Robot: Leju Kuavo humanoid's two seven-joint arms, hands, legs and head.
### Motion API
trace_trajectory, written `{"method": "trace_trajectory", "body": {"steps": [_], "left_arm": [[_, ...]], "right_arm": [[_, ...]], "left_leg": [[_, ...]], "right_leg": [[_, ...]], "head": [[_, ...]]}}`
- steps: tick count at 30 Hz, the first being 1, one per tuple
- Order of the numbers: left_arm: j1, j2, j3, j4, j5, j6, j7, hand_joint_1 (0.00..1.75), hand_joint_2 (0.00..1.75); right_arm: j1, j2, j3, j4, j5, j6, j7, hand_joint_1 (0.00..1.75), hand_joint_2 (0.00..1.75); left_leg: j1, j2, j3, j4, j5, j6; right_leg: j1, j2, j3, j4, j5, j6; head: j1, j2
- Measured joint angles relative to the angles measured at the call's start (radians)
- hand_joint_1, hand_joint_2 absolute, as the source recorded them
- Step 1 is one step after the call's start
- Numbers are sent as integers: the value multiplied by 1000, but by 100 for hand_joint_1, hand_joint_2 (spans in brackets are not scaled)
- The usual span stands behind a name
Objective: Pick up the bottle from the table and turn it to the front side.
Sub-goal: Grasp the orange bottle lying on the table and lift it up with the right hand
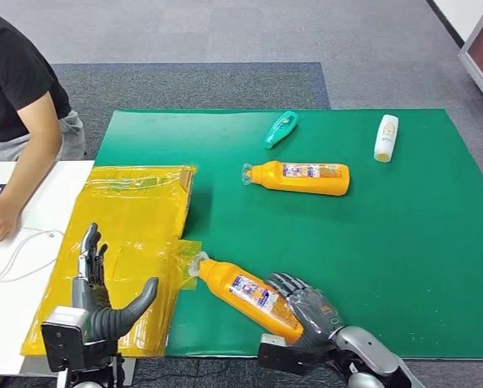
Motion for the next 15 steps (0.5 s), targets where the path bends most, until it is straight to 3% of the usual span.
{"method": "trace_trajectory", "body": {"steps": [6,15], "left_arm": [[-9,-7,1,17,6,-13,-10,0,175],[-22,-14,1,47,4,-15,-6,0,175]], "right_arm": [[-15,-54,30,-37,-25,18,9,0,0],[-22,-55,67,-37,-55,-3,-1,0,0]], "left_leg": [[0,0,0,0,0,0],[0,0,0,0,0,0]], "right_leg": [[0,0,0,0,0,0],[0,0,0,0,0,0]], "head": [[0,0],[0,0]]}}
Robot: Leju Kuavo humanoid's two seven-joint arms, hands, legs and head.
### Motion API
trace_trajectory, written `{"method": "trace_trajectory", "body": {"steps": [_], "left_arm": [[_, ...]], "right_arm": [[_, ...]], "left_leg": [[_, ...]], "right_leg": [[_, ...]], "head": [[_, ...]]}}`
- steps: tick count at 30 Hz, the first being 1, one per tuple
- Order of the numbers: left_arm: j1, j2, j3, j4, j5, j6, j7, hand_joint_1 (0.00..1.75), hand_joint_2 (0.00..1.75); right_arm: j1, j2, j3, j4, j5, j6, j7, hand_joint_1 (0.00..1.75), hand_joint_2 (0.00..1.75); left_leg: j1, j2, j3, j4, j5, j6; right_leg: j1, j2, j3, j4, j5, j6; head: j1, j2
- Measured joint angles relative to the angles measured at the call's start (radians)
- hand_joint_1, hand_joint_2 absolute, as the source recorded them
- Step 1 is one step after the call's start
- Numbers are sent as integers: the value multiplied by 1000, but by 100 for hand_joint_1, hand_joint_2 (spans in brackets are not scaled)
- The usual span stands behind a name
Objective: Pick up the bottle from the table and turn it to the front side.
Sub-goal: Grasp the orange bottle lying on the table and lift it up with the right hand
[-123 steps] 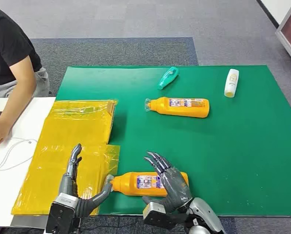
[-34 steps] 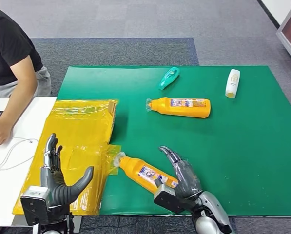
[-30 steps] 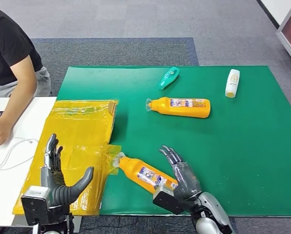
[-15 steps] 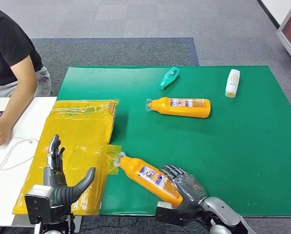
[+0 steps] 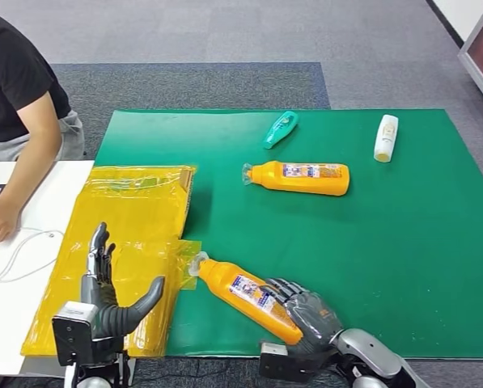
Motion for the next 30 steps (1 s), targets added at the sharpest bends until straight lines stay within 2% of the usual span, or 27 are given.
{"method": "trace_trajectory", "body": {"steps": [10,14,30], "left_arm": [[-7,-3,0,21,-5,8,12,0,175],[-7,-3,0,23,-5,14,12,0,175],[-4,-3,-4,25,-37,41,34,0,175]], "right_arm": [[22,6,18,0,-4,-29,18,0,0],[28,19,18,5,-1,-41,25,0,175],[32,135,-51,105,-5,-98,21,0,175]], "left_leg": [[0,0,0,0,0,0],[0,0,0,0,0,0],[0,0,0,0,0,0]], "right_leg": [[0,0,0,0,0,0],[0,0,0,0,0,0],[0,0,0,0,0,0]], "head": [[0,0],[0,0],[0,0]]}}
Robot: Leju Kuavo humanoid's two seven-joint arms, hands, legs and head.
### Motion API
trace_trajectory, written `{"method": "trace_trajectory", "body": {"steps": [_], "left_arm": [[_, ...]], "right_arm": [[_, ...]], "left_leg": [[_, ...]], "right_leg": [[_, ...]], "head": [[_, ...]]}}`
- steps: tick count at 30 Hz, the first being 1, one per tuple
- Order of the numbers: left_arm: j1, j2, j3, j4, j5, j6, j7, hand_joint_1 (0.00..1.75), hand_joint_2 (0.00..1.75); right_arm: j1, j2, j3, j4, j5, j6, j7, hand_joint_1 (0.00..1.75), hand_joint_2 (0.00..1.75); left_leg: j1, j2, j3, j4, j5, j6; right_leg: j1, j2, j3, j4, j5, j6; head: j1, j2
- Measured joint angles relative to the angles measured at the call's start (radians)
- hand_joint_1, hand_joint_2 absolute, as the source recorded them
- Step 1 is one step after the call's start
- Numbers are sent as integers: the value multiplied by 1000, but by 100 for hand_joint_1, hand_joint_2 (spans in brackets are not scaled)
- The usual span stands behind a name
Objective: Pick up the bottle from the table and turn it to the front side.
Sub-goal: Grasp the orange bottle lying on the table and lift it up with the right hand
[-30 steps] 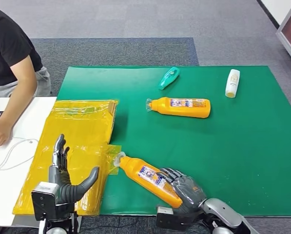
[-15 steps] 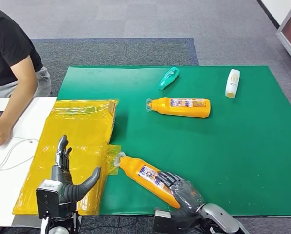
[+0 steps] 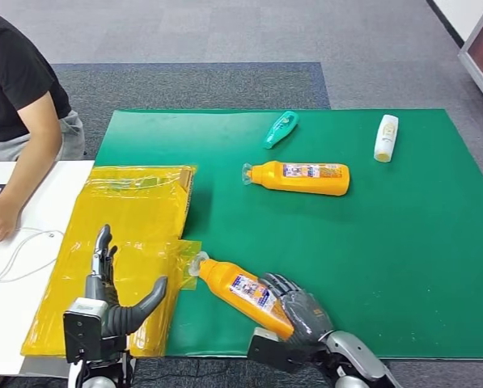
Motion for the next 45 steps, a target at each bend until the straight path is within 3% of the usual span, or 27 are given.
{"method": "trace_trajectory", "body": {"steps": [9,20,21,22,24,25,26,41,44,45], "left_arm": [[1,1,-1,0,-13,4,0,0,175],[3,8,-1,0,-35,18,1,0,175],[3,9,-1,0,-37,18,2,0,175],[4,10,-1,0,-39,18,3,0,175],[4,11,-1,0,-41,18,4,0,175],[4,12,-1,0,-43,19,4,0,175],[4,12,-1,0,-44,19,4,0,175],[17,14,2,-12,-80,45,13,0,175],[22,14,3,-15,-89,50,13,0,175],[23,14,4,-16,-91,52,13,0,175]], "right_arm": [[-10,34,-4,23,1,2,-12,0,175],[-20,39,1,39,38,0,-7,1,175],[-22,39,2,40,45,1,-2,19,175],[-24,39,3,42,54,2,3,50,175],[-29,39,5,45,71,5,14,137,175],[-31,39,6,47,77,7,19,162,175],[-34,39,7,49,82,8,22,175,175],[-63,41,14,60,175,-23,71,175,175],[-60,42,17,60,198,-24,73,166,175],[-60,42,17,60,206,-25,74,154,175]], "left_leg": [[0,0,0,0,0,0],[0,0,0,0,0,0],[0,0,0,0,0,0],[0,0,0,0,0,0],[0,0,0,0,0,0],[0,0,0,0,0,0],[0,0,0,0,0,0],[0,0,4,0,0,0],[0,0,4,0,0,0],[0,0,4,0,0,0]], "right_leg": [[0,0,0,0,0,0],[0,0,0,0,0,0],[0,0,0,0,0,0],[0,0,0,0,0,0],[0,0,0,0,0,0],[0,0,0,0,0,0],[0,0,0,0,0,0],[0,0,4,0,0,0],[0,0,4,0,0,0],[0,0,4,0,0,0]], "head": [[0,0],[0,0],[0,0],[0,0],[0,0],[0,0],[0,0],[0,0],[0,0],[0,0]]}}
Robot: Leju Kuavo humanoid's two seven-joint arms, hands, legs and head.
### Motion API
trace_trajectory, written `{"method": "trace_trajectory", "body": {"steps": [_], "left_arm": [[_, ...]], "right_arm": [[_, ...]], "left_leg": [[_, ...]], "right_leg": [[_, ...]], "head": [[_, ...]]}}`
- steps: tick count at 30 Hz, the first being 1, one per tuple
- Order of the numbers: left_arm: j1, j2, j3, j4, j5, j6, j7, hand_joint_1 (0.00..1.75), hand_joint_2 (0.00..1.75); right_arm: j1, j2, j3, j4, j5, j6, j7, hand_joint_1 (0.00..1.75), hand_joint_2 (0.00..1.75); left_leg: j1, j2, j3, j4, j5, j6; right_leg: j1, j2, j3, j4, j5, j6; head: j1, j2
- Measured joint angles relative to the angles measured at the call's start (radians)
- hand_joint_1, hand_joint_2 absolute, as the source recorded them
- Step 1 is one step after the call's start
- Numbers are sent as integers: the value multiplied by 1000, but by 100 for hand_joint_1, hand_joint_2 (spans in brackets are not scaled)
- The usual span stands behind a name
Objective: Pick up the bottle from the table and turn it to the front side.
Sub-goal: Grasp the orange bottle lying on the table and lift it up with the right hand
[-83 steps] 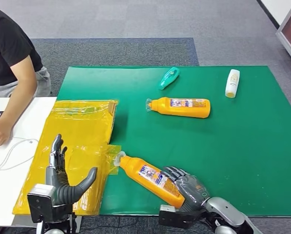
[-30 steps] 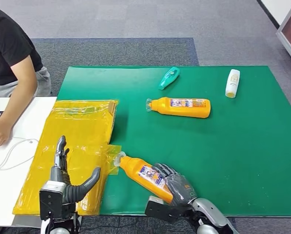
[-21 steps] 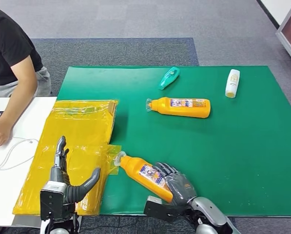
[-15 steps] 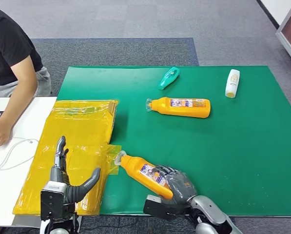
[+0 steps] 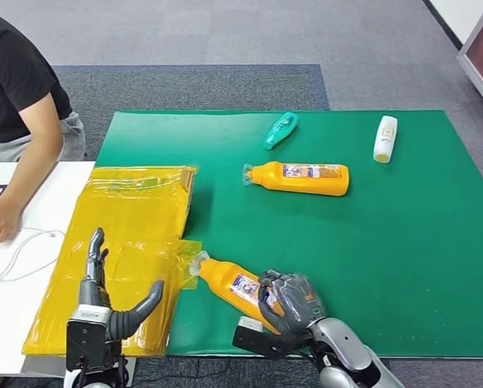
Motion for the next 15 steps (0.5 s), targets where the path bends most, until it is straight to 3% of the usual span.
{"method": "trace_trajectory", "body": {"steps": [2,4,5,6,15], "left_arm": [[2,0,0,-3,-4,2,0,0,175],[4,0,0,-5,-8,3,0,0,175],[5,0,0,-6,-9,3,0,0,175],[6,0,1,-7,-11,4,0,0,175],[23,0,2,-22,-41,20,9,0,175]], "right_arm": [[2,0,1,0,15,-4,3,96,175],[5,1,1,0,27,-8,6,24,175],[6,1,1,0,30,-9,7,9,175],[7,2,1,0,34,-11,8,0,175],[32,10,9,-14,58,21,44,0,175]], "left_leg": [[0,0,0,0,0,0],[0,0,0,0,0,0],[0,0,0,0,0,0],[0,0,0,0,0,0],[0,0,2,0,0,0]], "right_leg": [[0,0,0,0,0,0],[0,0,0,0,0,0],[0,0,0,0,0,0],[0,0,0,0,0,0],[0,0,2,0,0,0]], "head": [[0,0],[0,0],[0,0],[0,0],[0,0]]}}
